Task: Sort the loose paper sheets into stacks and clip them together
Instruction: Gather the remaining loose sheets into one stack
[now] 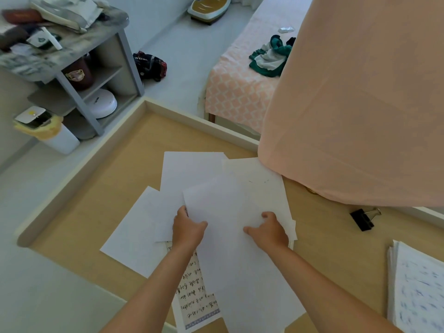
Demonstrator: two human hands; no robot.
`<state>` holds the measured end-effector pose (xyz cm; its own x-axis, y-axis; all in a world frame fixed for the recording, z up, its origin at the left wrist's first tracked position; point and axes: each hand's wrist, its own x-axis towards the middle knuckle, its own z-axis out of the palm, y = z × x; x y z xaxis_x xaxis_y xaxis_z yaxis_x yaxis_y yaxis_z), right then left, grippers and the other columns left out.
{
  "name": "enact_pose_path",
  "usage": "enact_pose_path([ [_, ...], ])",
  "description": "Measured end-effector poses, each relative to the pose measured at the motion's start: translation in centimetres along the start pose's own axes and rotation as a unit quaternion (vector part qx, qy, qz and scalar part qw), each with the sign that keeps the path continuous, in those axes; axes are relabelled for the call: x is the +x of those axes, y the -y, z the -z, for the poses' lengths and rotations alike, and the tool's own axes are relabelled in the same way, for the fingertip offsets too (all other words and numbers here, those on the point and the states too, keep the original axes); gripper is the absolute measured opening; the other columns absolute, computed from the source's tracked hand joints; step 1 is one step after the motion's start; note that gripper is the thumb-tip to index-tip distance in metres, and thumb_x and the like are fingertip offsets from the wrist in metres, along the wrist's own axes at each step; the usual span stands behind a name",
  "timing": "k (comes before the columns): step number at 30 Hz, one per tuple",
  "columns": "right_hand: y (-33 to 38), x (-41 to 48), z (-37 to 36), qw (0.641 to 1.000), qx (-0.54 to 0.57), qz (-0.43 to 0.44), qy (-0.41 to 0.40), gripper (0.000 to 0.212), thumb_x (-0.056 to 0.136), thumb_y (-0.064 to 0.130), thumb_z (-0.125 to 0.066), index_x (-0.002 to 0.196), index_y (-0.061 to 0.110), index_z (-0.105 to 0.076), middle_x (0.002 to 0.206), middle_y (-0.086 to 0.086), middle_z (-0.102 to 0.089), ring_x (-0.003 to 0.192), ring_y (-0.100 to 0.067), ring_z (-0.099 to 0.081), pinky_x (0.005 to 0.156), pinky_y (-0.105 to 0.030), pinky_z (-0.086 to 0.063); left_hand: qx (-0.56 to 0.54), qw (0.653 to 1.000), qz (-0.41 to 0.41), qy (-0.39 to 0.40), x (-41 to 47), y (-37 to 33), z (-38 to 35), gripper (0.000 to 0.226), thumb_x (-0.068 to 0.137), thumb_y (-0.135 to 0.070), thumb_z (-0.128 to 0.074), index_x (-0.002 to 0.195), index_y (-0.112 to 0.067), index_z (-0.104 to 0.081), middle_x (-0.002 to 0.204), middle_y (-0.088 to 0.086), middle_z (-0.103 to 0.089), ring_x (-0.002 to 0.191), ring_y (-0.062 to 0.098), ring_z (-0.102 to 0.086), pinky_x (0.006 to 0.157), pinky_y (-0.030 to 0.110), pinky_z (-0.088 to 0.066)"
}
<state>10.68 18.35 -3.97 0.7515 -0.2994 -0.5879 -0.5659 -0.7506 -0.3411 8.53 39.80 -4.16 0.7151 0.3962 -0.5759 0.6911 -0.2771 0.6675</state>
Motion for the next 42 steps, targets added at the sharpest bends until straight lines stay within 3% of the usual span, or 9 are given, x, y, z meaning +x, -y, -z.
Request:
enact_pose_path([
  [3, 0.8, -0.5, -0.4, 0.999, -0.049, 0.013, -0.001, 0.06, 0.072, 0.054, -0.078, 0.123, 0.031, -0.056, 0.132, -0.001, -0.049, 0.123, -0.025, -0.044, 0.099, -0.039, -0.044, 0.009, 0.999, -0.019, 0.034, 0.0, 0.6, 0.6, 0.065, 0.083, -0.013, -0.071, 0.142, -0.015, -0.043, 0.125, -0.004, -0.056, 0.109, 0.019, -0.058, 0.086, 0.029, -0.046],
  [7, 1.7, -1.6, -1.0, 0.998, 0.048, -0.013, -0.036, 0.093, 0.07, 0.042, -0.085, 0.144, 0.027, -0.03, 0.144, -0.006, -0.023, 0.134, -0.029, -0.025, 0.096, -0.042, -0.042, 0.119, 0.99, -0.069, -0.002, -1.2, 1.3, 0.6, 0.067, 0.081, -0.02, -0.071, 0.142, -0.017, -0.043, 0.142, 0.004, -0.042, 0.132, 0.028, -0.038, 0.103, 0.039, -0.042],
  [11, 1.5, -1.8, -1.3, 0.999, 0.031, -0.021, 0.006, 0.096, 0.074, 0.043, -0.082, 0.148, 0.02, -0.027, 0.143, -0.008, -0.029, 0.112, -0.03, -0.057, 0.082, -0.035, -0.051, 0.091, 0.995, 0.008, -0.047, -3.7, 1.1, 0.1, 0.083, 0.083, -0.021, -0.073, 0.151, -0.012, -0.027, 0.155, 0.011, -0.024, 0.141, 0.034, -0.021, 0.107, 0.045, -0.035],
  [18, 1.7, -3.3, -2.3, 0.997, -0.07, -0.008, -0.013, 0.088, 0.071, 0.054, -0.079, 0.141, 0.024, -0.035, 0.14, -0.006, -0.037, 0.133, -0.028, -0.032, 0.101, -0.044, -0.038, -0.115, 0.991, 0.067, -0.019, -3.1, 2.0, 0.8, 0.088, 0.08, -0.017, -0.078, 0.151, -0.013, -0.026, 0.144, 0.007, -0.039, 0.119, 0.028, -0.052, 0.091, 0.038, -0.046],
  [24, 1.3, -3.4, -1.9, 1.0, 0.009, 0.024, 0.019, 0.075, 0.072, 0.046, -0.08, 0.134, 0.022, -0.045, 0.136, -0.004, -0.028, 0.132, -0.025, -0.023, 0.1, -0.038, -0.042, -0.173, 0.977, 0.071, 0.104, -3.4, 2.5, 1.1, 0.031, 0.086, -0.007, -0.072, 0.115, -0.014, -0.062, 0.104, 0.004, -0.07, 0.084, 0.014, -0.066, 0.064, 0.026, -0.051],
  [29, 0.5, -3.1, -0.2, 0.989, 0.116, 0.086, 0.015, 0.091, 0.07, 0.045, -0.084, 0.145, 0.027, -0.034, 0.142, 0.004, -0.041, 0.134, -0.02, -0.039, 0.108, -0.041, -0.04, -0.23, 0.964, 0.033, 0.125, -4.3, 3.2, 3.1, 0.025, 0.084, -0.011, -0.076, 0.108, -0.016, -0.069, 0.103, 0.003, -0.075, 0.091, 0.019, -0.072, 0.076, 0.032, -0.057],
  [34, -1.2, -3.0, 3.0, 0.964, 0.215, 0.107, 0.114, 0.029, 0.086, 0.0, -0.071, 0.114, 0.005, -0.067, 0.096, -0.01, -0.075, 0.072, -0.019, -0.072, 0.068, -0.028, -0.052, -0.184, 0.958, -0.032, 0.217, -5.0, 2.5, 5.0, 0.031, 0.087, -0.016, -0.074, 0.116, -0.021, -0.066, 0.11, -0.003, -0.075, 0.098, 0.016, -0.073, 0.089, 0.039, -0.058],
  [38, -3.1, -3.3, 4.1, 0.959, 0.259, 0.063, 0.091, 0.029, 0.096, 0.015, -0.055, 0.125, 0.013, -0.062, 0.108, -0.001, -0.067, 0.095, -0.018, -0.063, 0.077, -0.031, -0.047, -0.146, 0.956, -0.062, 0.248, -5.8, 1.5, 4.6, 0.026, 0.088, -0.009, -0.071, 0.113, -0.016, -0.067, 0.106, 0.0, -0.076, 0.092, 0.016, -0.074, 0.076, 0.029, -0.059],
  [42, -3.6, -5.0, 4.0, 0.924, 0.346, 0.051, 0.158, 0.02, 0.095, 0.027, -0.062, 0.114, 0.022, -0.066, 0.099, 0.0, -0.074, 0.082, -0.016, -0.071, 0.069, -0.023, -0.052, -0.209, 0.938, -0.049, 0.272, -7.6, 1.0, 1.9, 0.027, 0.09, -0.009, -0.07, 0.116, -0.016, -0.068, 0.109, 0.0, -0.075, 0.098, 0.018, -0.073, 0.084, 0.034, -0.059],
])
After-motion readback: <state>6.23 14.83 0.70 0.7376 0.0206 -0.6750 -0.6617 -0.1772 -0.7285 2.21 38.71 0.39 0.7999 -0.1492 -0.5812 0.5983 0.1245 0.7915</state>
